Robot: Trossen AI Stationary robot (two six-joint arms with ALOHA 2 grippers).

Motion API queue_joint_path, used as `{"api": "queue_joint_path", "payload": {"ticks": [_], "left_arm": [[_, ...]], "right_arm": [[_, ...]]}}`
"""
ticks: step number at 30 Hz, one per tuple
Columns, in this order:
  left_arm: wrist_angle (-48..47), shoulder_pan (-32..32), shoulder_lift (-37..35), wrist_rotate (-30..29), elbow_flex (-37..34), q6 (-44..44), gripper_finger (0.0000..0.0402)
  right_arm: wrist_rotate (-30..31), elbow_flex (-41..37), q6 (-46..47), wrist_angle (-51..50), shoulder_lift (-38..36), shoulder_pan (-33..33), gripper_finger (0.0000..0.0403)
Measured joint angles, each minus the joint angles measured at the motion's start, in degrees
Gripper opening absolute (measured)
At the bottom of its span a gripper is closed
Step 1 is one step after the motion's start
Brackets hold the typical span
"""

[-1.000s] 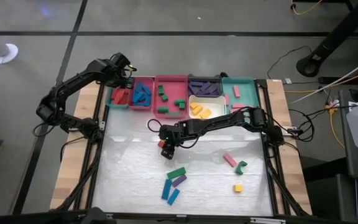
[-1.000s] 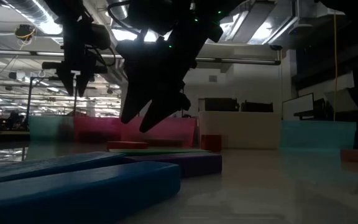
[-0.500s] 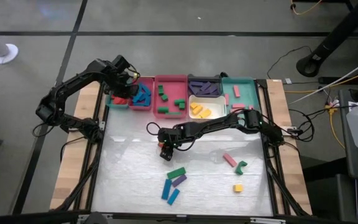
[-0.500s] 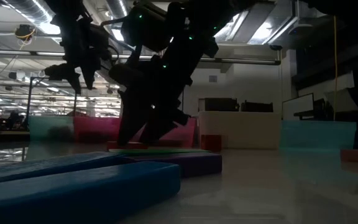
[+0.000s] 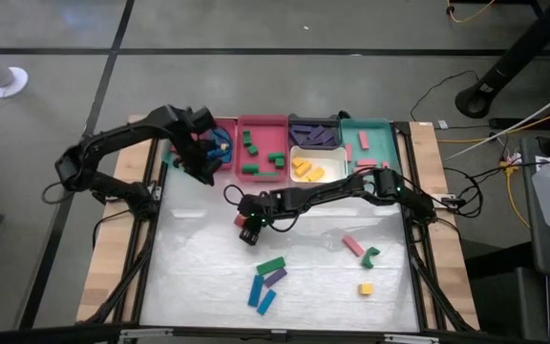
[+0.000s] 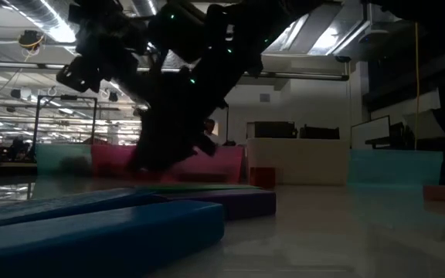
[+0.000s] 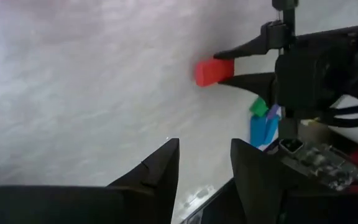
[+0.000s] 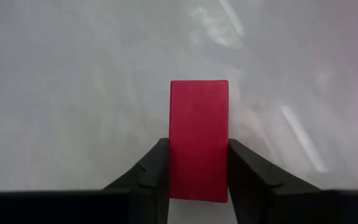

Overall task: Sort blocks
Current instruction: Put the red block into the left green bin

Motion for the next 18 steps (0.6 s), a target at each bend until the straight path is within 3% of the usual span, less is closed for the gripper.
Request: {"api": "queue_joint_path", "payload": {"ticks": [8,18], "left_arm": [[0.0,-5.2,0.0,0.2,0.0,-1.6,0.0133],[-0.1,-7.0,0.0,1.7,0.0,-1.9,0.0145]], "right_arm": [[-3.8,5.1,1.3,5.1,-0.3,0.0,0.0118],[1.6,13.2,-0.4,4.7,-0.5,-1.5,0.0122]]}}
